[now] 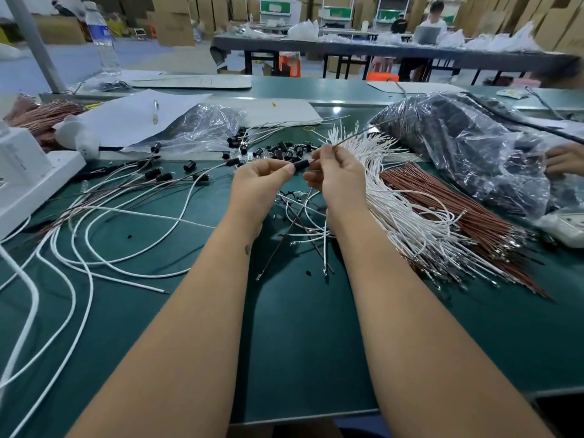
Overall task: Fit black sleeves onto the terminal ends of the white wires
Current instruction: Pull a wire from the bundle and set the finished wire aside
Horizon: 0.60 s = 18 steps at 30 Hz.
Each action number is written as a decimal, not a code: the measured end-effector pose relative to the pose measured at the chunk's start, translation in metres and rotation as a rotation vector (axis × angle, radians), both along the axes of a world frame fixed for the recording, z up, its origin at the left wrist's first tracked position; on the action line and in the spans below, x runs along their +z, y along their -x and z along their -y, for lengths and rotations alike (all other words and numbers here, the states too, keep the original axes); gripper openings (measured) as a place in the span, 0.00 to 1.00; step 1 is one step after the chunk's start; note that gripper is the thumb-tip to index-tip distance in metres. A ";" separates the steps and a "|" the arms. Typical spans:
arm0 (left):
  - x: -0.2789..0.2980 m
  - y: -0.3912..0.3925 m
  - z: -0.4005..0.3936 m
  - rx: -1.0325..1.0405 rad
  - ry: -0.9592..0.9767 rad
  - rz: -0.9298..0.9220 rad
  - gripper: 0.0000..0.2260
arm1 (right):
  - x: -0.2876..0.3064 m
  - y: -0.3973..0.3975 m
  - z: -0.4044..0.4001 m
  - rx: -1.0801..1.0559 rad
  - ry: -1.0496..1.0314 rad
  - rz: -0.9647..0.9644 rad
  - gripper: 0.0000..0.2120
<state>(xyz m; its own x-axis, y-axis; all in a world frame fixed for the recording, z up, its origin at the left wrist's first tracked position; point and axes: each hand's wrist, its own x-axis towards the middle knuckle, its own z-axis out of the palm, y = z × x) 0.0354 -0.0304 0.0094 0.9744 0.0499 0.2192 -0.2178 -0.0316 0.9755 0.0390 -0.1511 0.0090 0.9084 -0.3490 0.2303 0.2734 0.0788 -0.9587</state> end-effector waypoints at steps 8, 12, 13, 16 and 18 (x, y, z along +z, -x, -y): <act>0.003 0.000 0.002 0.078 -0.101 0.120 0.03 | 0.004 0.006 -0.009 0.127 0.091 -0.054 0.08; 0.002 -0.001 -0.002 0.070 -0.286 0.197 0.04 | 0.004 0.010 -0.010 0.186 0.114 -0.037 0.03; 0.002 -0.002 -0.004 0.085 -0.374 0.227 0.06 | 0.005 0.010 -0.010 0.173 0.096 -0.037 0.03; -0.001 -0.008 -0.013 0.294 -0.709 0.244 0.13 | 0.007 0.009 -0.004 0.120 -0.069 -0.057 0.05; -0.002 -0.007 -0.019 0.467 -0.851 0.174 0.16 | 0.009 0.009 0.001 0.113 -0.205 -0.073 0.04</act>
<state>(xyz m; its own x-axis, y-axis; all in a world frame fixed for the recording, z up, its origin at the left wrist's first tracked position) 0.0425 -0.0110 0.0079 0.8478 0.1804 0.4987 -0.1430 -0.8277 0.5426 0.0303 -0.1521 0.0176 0.9560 -0.2765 0.0980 0.1827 0.2999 -0.9363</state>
